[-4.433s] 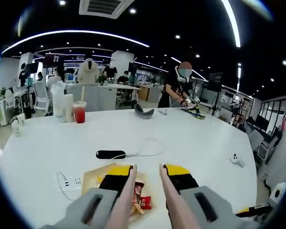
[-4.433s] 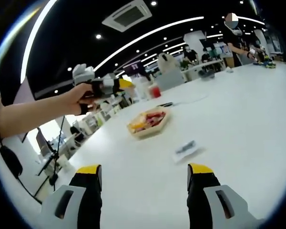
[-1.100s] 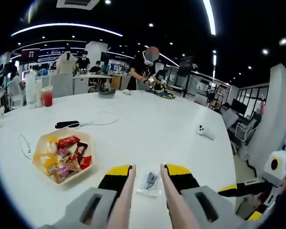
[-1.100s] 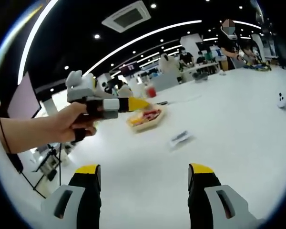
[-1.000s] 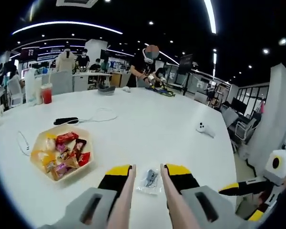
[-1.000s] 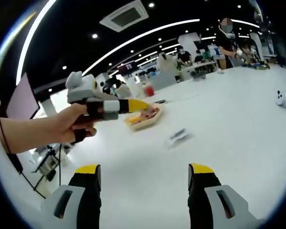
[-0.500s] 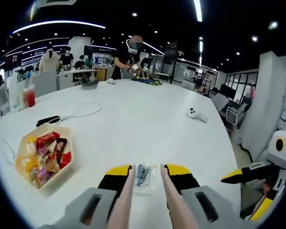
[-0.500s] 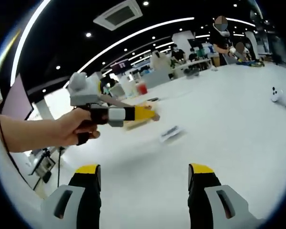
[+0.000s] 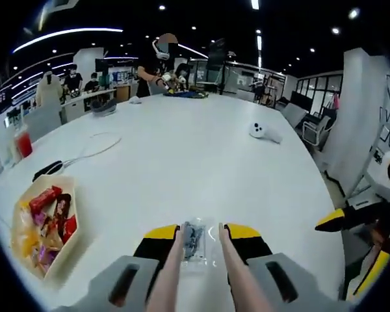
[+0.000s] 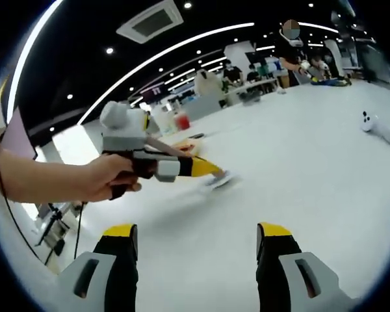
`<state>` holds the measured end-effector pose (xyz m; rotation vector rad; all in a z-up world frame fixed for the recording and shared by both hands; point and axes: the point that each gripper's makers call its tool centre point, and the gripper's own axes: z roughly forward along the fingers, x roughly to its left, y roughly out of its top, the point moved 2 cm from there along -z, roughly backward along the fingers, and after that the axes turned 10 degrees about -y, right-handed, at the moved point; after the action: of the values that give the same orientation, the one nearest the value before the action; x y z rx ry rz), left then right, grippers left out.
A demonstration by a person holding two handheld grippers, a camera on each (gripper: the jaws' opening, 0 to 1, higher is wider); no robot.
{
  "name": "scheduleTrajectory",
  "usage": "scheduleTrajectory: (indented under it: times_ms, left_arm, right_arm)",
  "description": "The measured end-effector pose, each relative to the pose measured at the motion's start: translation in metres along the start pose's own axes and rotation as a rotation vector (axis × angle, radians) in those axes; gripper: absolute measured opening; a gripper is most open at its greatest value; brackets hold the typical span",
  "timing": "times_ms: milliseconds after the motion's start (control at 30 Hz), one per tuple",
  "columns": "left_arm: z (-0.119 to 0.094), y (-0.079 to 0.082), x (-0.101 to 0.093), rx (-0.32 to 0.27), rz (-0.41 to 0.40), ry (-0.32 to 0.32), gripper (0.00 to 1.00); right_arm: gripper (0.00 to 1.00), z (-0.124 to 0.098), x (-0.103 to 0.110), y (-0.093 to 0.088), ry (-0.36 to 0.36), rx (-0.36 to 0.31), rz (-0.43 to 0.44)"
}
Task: Place the target food into the container with the food tongs after gripping and lifting it, then release it inside without dropping or visibly crushing the food.
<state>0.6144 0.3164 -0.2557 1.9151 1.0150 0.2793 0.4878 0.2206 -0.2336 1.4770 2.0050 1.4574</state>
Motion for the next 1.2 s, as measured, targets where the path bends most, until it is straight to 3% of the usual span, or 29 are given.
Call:
scheduleTrajectory:
  times_ms: [200, 300, 367, 400, 433, 533, 567, 600, 700, 767, 800, 867, 933, 1200]
  left_arm:
    - [0.011, -0.008, 0.007, 0.071, 0.013, 0.027, 0.25]
    - [0.014, -0.005, 0.005, 0.052, 0.014, 0.023, 0.25]
    - [0.016, -0.006, 0.004, 0.058, 0.095, 0.015, 0.24]
    - [0.016, -0.007, 0.004, 0.054, 0.098, 0.016, 0.24]
    - [0.015, -0.008, 0.005, 0.050, 0.094, 0.018, 0.23]
    - [0.015, -0.011, 0.011, 0.034, -0.024, 0.040, 0.20]
    - [0.015, -0.010, 0.014, 0.038, -0.017, 0.042, 0.20]
    - [0.016, -0.010, 0.013, 0.047, -0.008, 0.047, 0.19]
    - [0.018, -0.010, 0.011, 0.108, 0.137, 0.054, 0.15]
    - [0.021, -0.010, 0.010, 0.180, 0.147, 0.083, 0.14]
    - [0.021, -0.010, 0.009, 0.187, 0.152, 0.087, 0.14]
    - [0.023, -0.006, 0.008, 0.172, 0.146, 0.087, 0.14]
    - [0.021, -0.008, 0.010, 0.137, 0.021, 0.088, 0.14]
    - [0.009, -0.004, 0.006, 0.131, 0.034, 0.083, 0.14]
  right_arm:
    - [0.76, 0.000, -0.008, -0.001, -0.006, 0.004, 0.027]
    - [0.76, 0.000, -0.012, 0.000, -0.014, 0.005, 0.035]
    - [0.76, 0.001, -0.017, 0.001, -0.021, 0.003, 0.043]
    - [0.76, 0.001, -0.018, 0.001, -0.022, 0.002, 0.046]
    - [0.76, 0.002, -0.019, 0.001, -0.024, 0.001, 0.049]
    - [0.75, 0.003, -0.019, 0.002, -0.025, 0.001, 0.051]
    - [0.75, 0.003, -0.019, 0.002, -0.022, 0.002, 0.051]
    - [0.75, 0.003, -0.018, 0.002, -0.019, 0.001, 0.050]
    - [0.75, 0.002, -0.018, 0.001, -0.016, 0.002, 0.048]
    - [0.75, 0.002, -0.020, 0.000, -0.017, 0.004, 0.051]
    - [0.75, 0.002, -0.020, -0.001, -0.017, 0.004, 0.052]
    - [0.75, 0.002, -0.021, 0.000, -0.019, -0.001, 0.054]
    - [0.75, 0.000, -0.021, 0.004, -0.019, -0.013, 0.053]
    - [0.75, -0.008, -0.027, 0.004, -0.037, -0.032, 0.063]
